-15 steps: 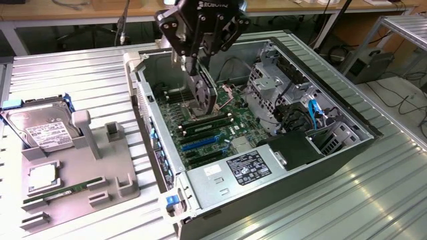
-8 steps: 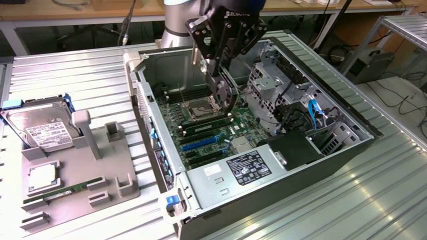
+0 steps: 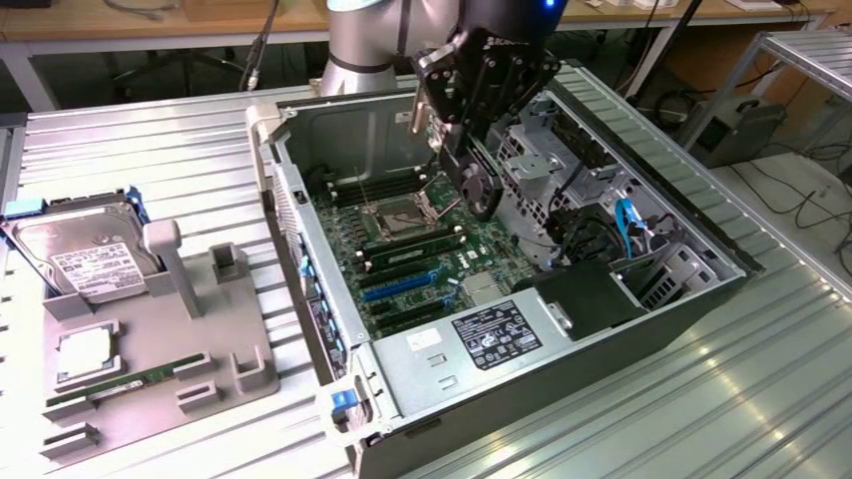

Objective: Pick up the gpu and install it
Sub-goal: 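Pick up the gpu and move the gpu toward the slot, then insert the gpu into the slot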

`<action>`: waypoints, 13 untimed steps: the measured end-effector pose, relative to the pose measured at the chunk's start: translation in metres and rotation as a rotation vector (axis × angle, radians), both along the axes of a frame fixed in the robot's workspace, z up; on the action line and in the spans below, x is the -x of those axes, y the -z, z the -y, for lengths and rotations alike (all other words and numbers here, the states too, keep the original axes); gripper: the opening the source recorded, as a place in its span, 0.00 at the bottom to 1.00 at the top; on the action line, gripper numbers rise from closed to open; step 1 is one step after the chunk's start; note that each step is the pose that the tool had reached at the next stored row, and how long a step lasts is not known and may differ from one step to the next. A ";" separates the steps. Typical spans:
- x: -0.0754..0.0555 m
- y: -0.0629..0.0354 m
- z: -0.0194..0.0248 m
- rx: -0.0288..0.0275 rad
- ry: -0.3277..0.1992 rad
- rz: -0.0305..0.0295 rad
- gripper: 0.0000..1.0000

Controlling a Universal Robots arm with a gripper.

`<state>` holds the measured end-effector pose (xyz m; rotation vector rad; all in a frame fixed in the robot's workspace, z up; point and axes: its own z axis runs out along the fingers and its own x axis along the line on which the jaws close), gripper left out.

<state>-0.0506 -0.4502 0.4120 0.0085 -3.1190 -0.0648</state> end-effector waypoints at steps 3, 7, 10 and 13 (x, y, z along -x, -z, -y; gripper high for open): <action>-0.010 0.0055 0.0000 0.0000 0.000 0.0001 0.26; -0.011 0.0066 0.0000 0.0000 0.000 -0.0002 0.26; -0.011 0.0066 0.0000 0.0000 0.000 -0.0002 0.26; -0.011 0.0067 0.0000 -0.0001 0.000 -0.0002 0.26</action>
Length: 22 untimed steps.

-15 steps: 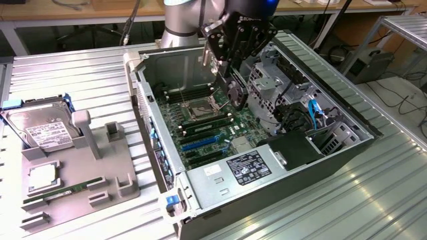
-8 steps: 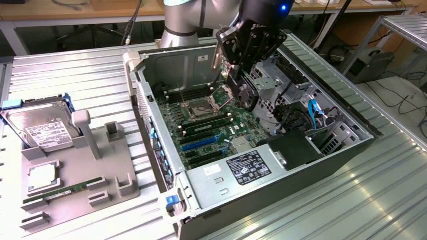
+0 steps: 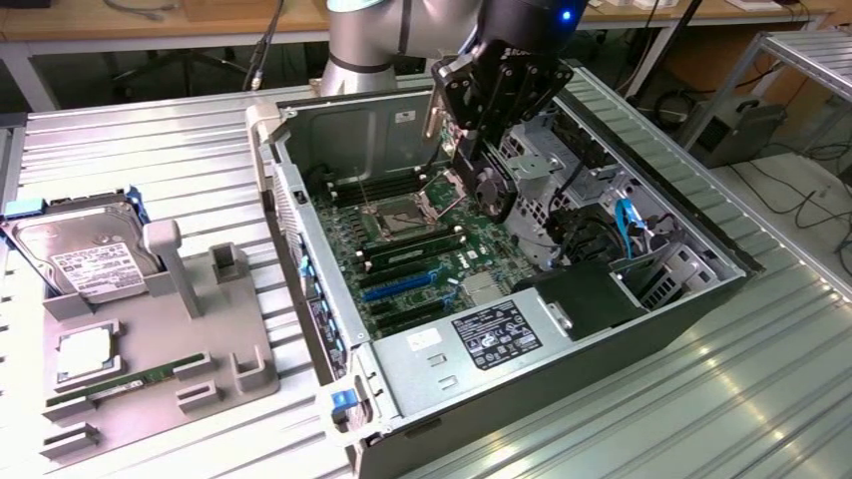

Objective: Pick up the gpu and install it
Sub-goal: 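Insert the gpu into the slot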

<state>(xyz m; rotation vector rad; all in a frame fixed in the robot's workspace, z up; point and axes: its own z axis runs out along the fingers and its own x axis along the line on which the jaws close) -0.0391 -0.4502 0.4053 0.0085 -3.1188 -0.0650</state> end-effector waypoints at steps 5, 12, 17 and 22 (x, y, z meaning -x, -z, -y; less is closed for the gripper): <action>0.000 0.0000 0.0000 0.0001 0.000 0.0000 0.26; 0.000 0.0010 0.0000 0.0000 -0.063 0.0048 0.26; 0.000 0.0023 0.0000 -0.0002 -0.181 0.0068 0.26; 0.000 0.0045 0.0000 -0.0003 -0.346 0.0111 0.26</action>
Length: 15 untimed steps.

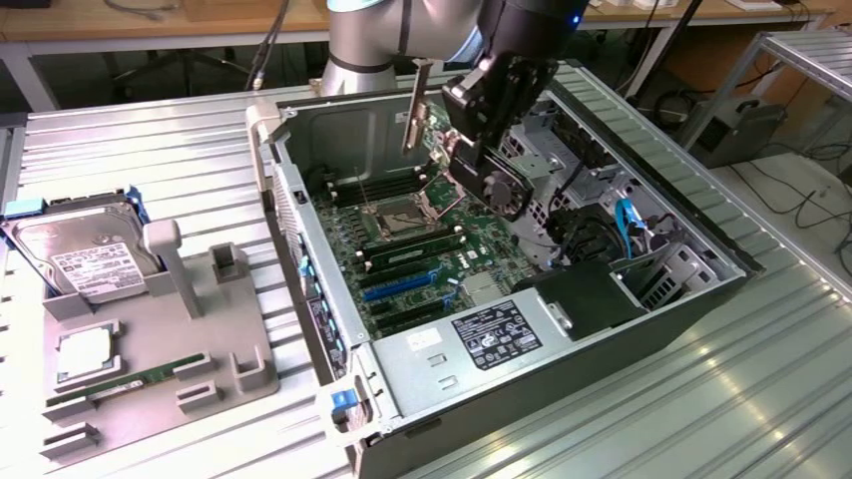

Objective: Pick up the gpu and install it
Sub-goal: 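Insert the gpu into the slot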

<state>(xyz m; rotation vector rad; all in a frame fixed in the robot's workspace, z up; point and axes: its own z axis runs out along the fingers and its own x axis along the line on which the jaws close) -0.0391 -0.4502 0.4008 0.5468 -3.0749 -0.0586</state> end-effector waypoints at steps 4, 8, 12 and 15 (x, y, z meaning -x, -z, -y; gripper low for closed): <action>0.000 0.0015 0.0000 0.0000 -0.078 0.0030 0.26; 0.000 0.0036 0.0000 0.0000 -0.178 0.0069 0.26; 0.000 0.0061 0.0000 -0.0001 -0.290 0.0110 0.26; 0.000 0.0076 0.0000 -0.0001 -0.360 0.0135 0.26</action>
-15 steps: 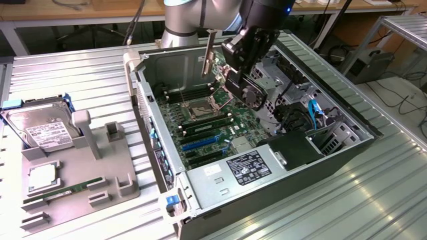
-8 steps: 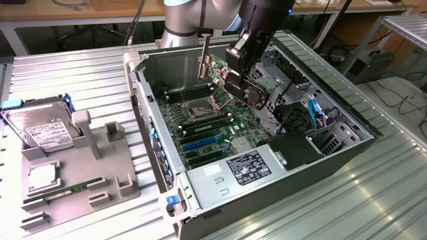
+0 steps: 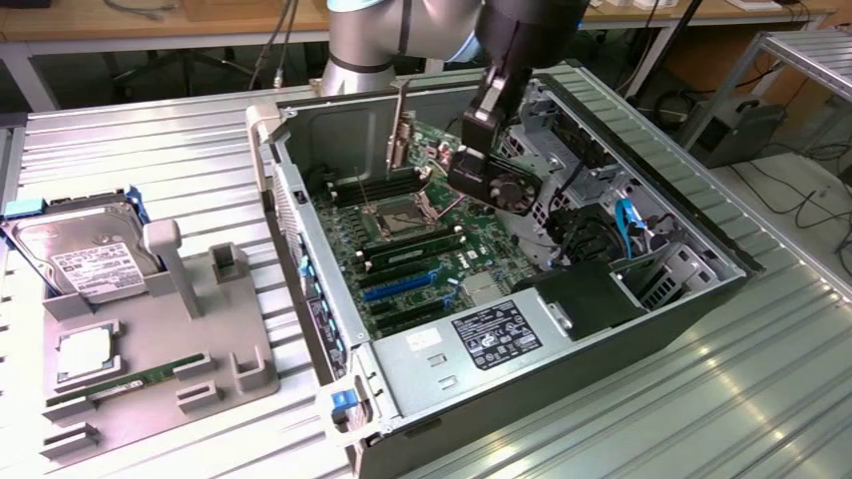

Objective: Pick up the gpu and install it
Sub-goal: 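Insert the gpu into the slot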

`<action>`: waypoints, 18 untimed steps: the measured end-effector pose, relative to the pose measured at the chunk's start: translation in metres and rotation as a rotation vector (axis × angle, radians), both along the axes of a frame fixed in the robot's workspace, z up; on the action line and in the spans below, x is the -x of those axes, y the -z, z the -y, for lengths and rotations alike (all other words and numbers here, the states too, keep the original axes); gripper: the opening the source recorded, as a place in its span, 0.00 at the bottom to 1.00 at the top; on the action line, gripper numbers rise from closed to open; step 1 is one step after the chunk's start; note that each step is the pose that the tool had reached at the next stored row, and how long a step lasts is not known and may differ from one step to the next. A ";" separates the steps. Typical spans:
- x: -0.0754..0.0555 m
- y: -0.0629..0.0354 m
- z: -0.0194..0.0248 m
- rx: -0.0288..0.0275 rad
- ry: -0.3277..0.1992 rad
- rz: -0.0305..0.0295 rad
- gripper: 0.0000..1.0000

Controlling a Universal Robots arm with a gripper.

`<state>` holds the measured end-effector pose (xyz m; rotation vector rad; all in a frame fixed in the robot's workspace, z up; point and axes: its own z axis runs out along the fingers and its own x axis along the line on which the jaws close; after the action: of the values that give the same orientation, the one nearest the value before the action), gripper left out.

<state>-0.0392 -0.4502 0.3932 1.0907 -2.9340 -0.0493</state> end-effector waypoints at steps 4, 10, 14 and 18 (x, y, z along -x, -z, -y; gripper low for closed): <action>0.000 0.0022 0.0000 0.0000 -0.106 0.0041 0.26; 0.000 0.0046 0.0000 0.0000 -0.216 0.0077 0.26; 0.000 0.0065 0.0000 -0.0002 -0.295 0.0091 0.26; 0.000 0.0084 0.0000 -0.0004 -0.368 0.0101 0.26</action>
<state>-0.0392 -0.4502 0.3849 1.6117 -2.6880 -0.0404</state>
